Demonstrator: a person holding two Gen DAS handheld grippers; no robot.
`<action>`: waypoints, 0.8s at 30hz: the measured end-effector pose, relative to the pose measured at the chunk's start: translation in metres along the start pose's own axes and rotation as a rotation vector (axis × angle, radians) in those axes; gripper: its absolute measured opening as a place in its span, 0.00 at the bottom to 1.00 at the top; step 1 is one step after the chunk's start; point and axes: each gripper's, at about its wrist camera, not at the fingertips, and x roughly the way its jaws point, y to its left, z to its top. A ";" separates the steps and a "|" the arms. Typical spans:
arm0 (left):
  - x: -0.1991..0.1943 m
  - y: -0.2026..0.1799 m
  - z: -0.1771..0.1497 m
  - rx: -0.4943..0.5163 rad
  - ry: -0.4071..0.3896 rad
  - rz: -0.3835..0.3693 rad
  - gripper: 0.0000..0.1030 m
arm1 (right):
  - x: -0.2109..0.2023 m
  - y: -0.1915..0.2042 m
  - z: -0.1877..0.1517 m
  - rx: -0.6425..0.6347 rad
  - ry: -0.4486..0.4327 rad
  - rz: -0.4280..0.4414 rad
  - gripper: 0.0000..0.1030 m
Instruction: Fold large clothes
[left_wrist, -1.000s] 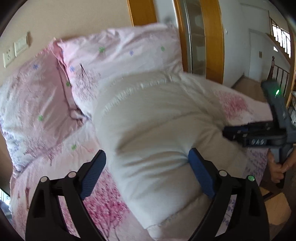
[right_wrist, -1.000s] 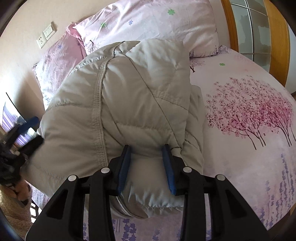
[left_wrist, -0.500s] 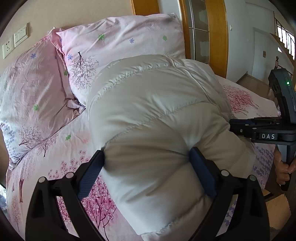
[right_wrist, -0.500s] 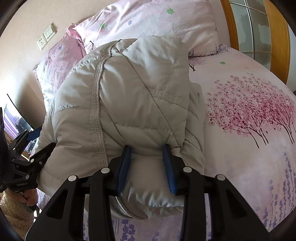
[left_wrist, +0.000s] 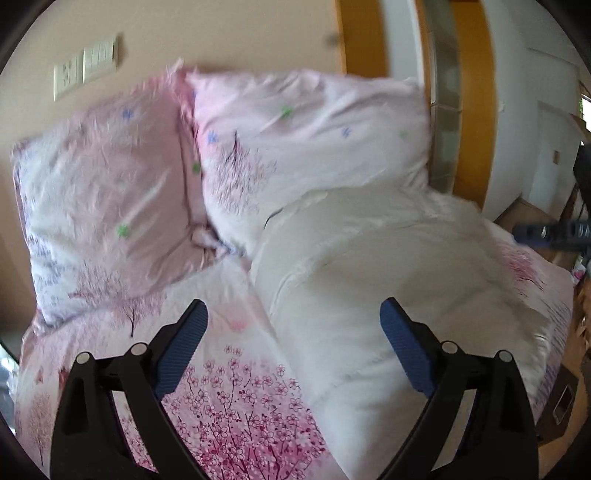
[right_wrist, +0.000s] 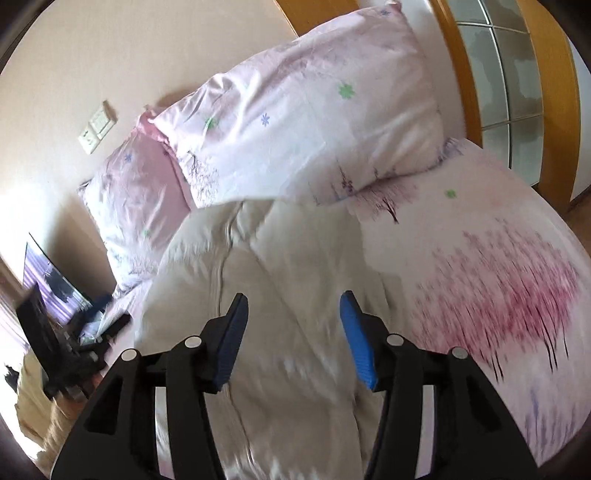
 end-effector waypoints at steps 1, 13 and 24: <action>0.008 0.000 0.000 0.002 0.024 -0.005 0.91 | 0.011 0.004 0.010 -0.013 0.021 -0.013 0.52; 0.036 -0.019 0.004 -0.006 0.068 -0.089 0.91 | 0.110 -0.047 0.018 0.064 0.376 -0.180 0.62; 0.016 0.014 0.002 -0.121 0.049 -0.113 0.91 | 0.099 -0.059 0.014 0.090 0.325 -0.101 0.64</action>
